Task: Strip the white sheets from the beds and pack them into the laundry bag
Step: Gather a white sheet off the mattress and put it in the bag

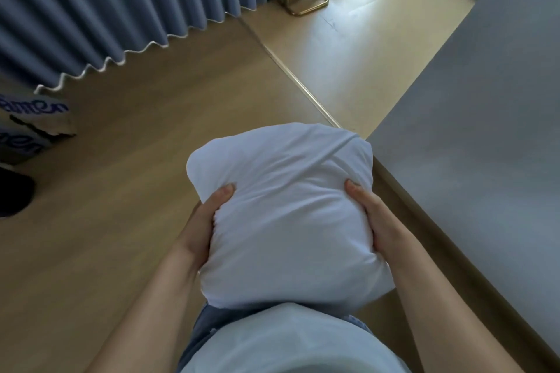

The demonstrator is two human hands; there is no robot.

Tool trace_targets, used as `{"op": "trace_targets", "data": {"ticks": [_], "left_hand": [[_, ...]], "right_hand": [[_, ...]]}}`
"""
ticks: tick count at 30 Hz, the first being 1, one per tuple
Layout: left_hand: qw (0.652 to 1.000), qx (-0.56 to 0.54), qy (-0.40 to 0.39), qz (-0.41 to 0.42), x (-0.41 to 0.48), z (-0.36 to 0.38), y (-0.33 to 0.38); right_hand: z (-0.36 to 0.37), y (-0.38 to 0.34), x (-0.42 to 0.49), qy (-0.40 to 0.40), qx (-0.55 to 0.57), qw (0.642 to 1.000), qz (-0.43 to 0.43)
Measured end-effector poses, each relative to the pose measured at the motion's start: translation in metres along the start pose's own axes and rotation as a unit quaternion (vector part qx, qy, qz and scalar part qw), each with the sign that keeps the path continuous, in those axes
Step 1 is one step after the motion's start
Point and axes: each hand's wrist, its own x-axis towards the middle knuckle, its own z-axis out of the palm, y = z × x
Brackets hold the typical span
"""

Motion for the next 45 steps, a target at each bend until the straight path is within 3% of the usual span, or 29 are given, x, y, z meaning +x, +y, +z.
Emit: {"op": "trace_targets", "data": {"ticks": [9,15,22,34,38,45], "left_hand": [[0.994,0.053,-0.075,-0.055,0.197,0.073,0.169],[0.987,0.099,-0.103,-0.076,0.305,0.152,0.232],[0.982,0.130,-0.111,-0.076,0.435,0.275,0.304],[0.985,0.126,-0.103,-0.059,0.656,0.445,0.436],[0.978,0.146,-0.132,-0.062,0.758,0.516,0.497],[0.940,0.218,-0.220,-0.140,0.892,0.675,0.572]], "right_hand": [[0.002,-0.155,0.138,0.081,0.046,0.995,-0.031],[-0.041,-0.224,0.225,0.145,0.096,0.984,-0.023],[-0.104,-0.349,0.331,0.135,0.150,0.979,-0.004],[-0.194,-0.573,0.541,0.123,0.135,0.983,0.019],[-0.221,-0.654,0.611,0.159,0.158,0.975,0.004],[-0.300,-0.761,0.682,0.242,0.247,0.937,-0.036]]}}
